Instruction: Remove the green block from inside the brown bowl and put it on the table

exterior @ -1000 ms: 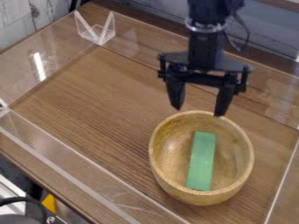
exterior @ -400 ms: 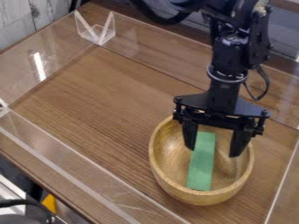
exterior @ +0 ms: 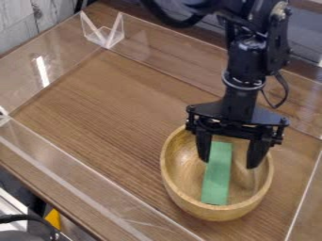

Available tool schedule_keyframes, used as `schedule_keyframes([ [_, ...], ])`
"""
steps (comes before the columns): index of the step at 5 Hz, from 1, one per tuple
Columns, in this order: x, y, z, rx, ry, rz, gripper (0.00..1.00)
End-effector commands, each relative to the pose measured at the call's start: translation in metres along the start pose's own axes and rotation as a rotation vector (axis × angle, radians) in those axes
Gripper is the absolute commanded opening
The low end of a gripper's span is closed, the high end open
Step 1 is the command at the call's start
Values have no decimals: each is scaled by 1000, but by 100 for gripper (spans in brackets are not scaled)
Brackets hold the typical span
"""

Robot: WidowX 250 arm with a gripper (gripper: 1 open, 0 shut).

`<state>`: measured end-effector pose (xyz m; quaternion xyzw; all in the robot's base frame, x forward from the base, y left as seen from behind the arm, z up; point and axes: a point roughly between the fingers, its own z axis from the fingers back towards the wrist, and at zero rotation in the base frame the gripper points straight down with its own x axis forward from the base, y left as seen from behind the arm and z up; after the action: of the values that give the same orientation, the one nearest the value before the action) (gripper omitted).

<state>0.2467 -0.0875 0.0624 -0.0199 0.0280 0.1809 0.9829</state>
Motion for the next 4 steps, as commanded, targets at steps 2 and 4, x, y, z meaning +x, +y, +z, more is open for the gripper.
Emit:
schedule_keyframes([
  [2,5,-23,3,-10,-17,23,100],
  [4,-12,-27,-4,-4,-15,84,100],
])
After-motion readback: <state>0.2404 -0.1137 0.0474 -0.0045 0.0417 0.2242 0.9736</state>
